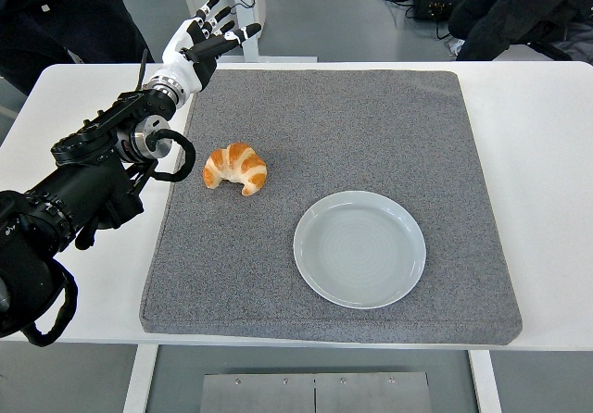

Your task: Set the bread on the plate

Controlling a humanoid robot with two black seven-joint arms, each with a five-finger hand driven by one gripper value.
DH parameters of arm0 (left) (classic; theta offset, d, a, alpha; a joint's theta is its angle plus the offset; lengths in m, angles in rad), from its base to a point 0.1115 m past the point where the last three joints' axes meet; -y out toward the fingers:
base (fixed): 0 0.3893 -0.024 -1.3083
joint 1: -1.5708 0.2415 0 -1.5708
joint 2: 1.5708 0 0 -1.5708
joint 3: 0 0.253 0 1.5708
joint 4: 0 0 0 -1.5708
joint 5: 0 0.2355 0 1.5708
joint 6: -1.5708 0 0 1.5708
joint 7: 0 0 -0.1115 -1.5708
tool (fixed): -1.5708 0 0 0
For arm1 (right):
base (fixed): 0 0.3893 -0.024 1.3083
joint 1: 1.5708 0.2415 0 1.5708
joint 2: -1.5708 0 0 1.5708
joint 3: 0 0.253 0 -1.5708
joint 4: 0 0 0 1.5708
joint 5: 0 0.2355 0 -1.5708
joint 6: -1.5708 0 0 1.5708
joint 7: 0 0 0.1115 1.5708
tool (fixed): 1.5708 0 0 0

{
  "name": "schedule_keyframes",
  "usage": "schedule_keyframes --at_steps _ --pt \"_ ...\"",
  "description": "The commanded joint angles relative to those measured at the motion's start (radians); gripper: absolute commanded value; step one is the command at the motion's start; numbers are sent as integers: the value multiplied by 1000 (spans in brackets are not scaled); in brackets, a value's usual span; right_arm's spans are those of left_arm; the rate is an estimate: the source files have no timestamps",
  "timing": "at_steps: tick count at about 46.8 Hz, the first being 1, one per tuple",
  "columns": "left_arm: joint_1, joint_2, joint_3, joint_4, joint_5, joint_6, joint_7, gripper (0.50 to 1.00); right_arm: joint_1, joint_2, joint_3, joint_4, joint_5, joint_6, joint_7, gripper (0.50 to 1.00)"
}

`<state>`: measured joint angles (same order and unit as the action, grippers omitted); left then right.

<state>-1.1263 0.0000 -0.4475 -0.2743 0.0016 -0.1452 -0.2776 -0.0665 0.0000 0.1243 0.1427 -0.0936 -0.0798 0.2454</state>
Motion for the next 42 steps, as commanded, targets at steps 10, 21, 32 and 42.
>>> schedule_keyframes --at_steps 10,21,32,42 --pt "-1 0 -8 -3 0 -1 -3 1000 0 0 0 0 0 0 0 1000" --pt "-3 0 -8 -3 -2 -1 0 1000 1 0 0 0 0 0 0 1000" --pt "-20 0 -10 -3 0 -4 1 1000 1 0 0 0 0 0 0 1000" --pt "-26 0 3 -5 2 -4 6 1000 0 0 0 0 0 0 0 1000"
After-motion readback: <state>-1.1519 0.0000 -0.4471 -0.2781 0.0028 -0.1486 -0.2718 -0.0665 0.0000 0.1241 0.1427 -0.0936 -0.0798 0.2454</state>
